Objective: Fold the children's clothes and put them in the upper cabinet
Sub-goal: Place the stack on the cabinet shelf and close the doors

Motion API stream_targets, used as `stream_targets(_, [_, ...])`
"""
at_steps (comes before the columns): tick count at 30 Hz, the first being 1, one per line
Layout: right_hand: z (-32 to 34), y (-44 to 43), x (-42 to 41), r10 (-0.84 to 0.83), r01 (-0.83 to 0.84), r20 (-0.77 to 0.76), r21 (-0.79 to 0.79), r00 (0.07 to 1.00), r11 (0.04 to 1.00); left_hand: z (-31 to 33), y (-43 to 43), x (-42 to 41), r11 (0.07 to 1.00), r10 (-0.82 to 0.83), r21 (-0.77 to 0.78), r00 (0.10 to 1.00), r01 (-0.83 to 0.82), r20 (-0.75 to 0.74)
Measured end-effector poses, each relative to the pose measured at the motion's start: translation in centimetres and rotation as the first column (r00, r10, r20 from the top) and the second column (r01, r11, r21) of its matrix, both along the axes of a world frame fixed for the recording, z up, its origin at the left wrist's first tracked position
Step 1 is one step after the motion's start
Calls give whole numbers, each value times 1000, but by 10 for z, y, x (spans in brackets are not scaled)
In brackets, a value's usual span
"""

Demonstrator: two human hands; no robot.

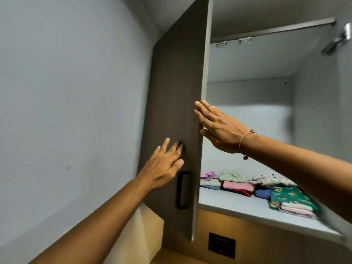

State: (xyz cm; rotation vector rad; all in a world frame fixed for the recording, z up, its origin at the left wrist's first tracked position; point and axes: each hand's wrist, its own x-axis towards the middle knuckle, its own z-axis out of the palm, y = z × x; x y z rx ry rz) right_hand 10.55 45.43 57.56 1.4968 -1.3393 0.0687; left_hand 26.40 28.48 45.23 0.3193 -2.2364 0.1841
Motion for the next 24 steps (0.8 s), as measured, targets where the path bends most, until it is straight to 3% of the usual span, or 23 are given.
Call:
stream_targets(4, [-16,2,-72,-312,309,96,43,945,950,-3,-11,-78,994,110,-34,964,-105,241])
stream_targets(9, [-28,-29,-107,-459,457,175,52,871,888,-16,-32,-122,996,90,-36,972,-84,218])
stream_targets(15, [-32,-45,-130,-489,491,201,47,849,870,-28,-61,-138,999,6,-41,979,2,203])
stream_targets(24, [-49,-55,-127,-429,421,376,110,821,901,-38,-85,-140,993,-18,-108,980,40,199])
